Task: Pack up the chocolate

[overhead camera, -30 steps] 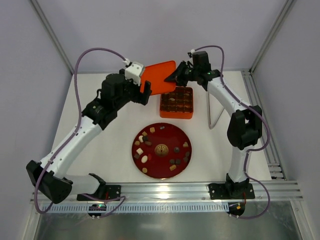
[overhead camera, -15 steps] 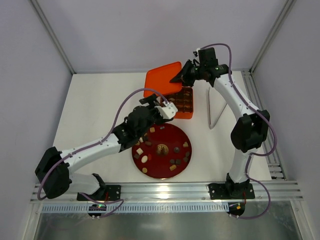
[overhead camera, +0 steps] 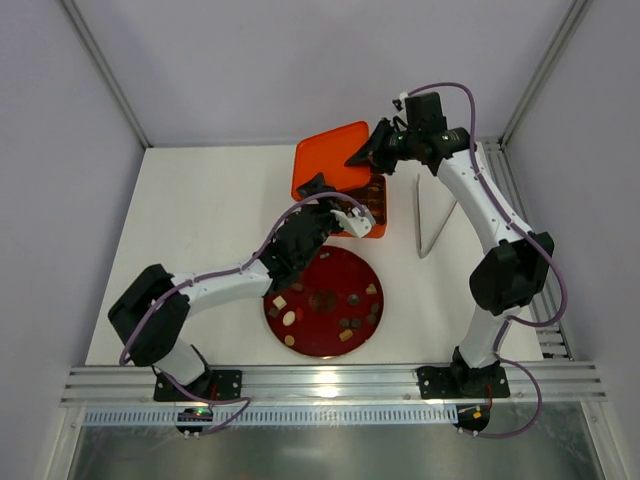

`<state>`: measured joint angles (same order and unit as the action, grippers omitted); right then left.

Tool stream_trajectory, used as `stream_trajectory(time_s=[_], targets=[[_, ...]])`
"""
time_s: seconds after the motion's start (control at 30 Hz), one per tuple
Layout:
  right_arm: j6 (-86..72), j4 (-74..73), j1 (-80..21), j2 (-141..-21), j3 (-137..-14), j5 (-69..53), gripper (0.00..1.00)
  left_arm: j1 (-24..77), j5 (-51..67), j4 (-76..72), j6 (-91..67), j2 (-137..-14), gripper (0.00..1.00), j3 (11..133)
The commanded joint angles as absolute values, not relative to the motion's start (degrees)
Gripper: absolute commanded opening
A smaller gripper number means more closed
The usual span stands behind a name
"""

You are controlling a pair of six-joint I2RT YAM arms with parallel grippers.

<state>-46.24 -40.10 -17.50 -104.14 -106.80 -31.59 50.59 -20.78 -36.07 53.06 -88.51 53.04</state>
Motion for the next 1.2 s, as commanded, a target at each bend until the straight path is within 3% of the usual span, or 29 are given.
stream_trajectory(time_s=[0.0, 0.27, 0.47, 0.57, 0.6, 0.63, 0.9, 0.97, 1.07, 1.13, 1.17], targets=[[-45.1, -40.7, -18.0, -100.7, -107.0, -31.8, 0.04, 50.5, -23.7, -48.3, 57.6, -90.6, 0.77, 55.7], [-44.8, -39.9, -18.5, -99.8, -104.6, -31.8, 0.04, 50.4, -25.6, -54.9, 60.7, -93.8, 0.6, 56.7], [-44.6, -39.9, -18.9, -99.7, -104.2, -32.3, 0.04, 49.9, -27.2, -57.1, 62.5, -96.2, 0.35, 58.4], [-44.6, -39.7, -19.0, -99.4, -103.8, -32.3, 0.04, 49.8, -28.0, -57.7, 62.7, -96.8, 0.18, 59.3], [-44.6, -39.6, -19.1, -99.2, -103.6, -32.4, 0.04, 49.8, -28.3, -58.1, 62.9, -97.1, 0.05, 59.4], [-44.6, -39.2, -19.1, -99.2, -103.4, -32.6, 0.04, 49.7, -29.0, -58.7, 63.1, -97.4, 0.0, 59.6], [-44.5, -37.1, -19.4, -98.3, -100.8, -32.7, 0.06, 49.8, -29.0, -66.8, 67.1, -98.0, 0.0, 59.2], [-43.7, -36.8, -19.4, -98.3, -100.7, -32.6, 0.11, 49.8, -28.0, -67.0, 67.1, -97.5, 0.0, 58.9], [-41.7, -36.4, -19.4, -97.9, -101.2, -30.4, 0.44, 50.0, -27.0, -63.9, 65.8, -95.9, 0.0, 57.9], [-40.8, -36.0, -19.4, -97.3, -101.7, -27.6, 0.56, 50.0, -26.8, -62.2, 63.6, -94.6, 0.0, 57.7], [-39.8, -35.3, -19.4, -97.1, -102.0, -26.6, 0.67, 50.0, -26.7, -59.5, 62.7, -94.1, 0.0, 57.7]])
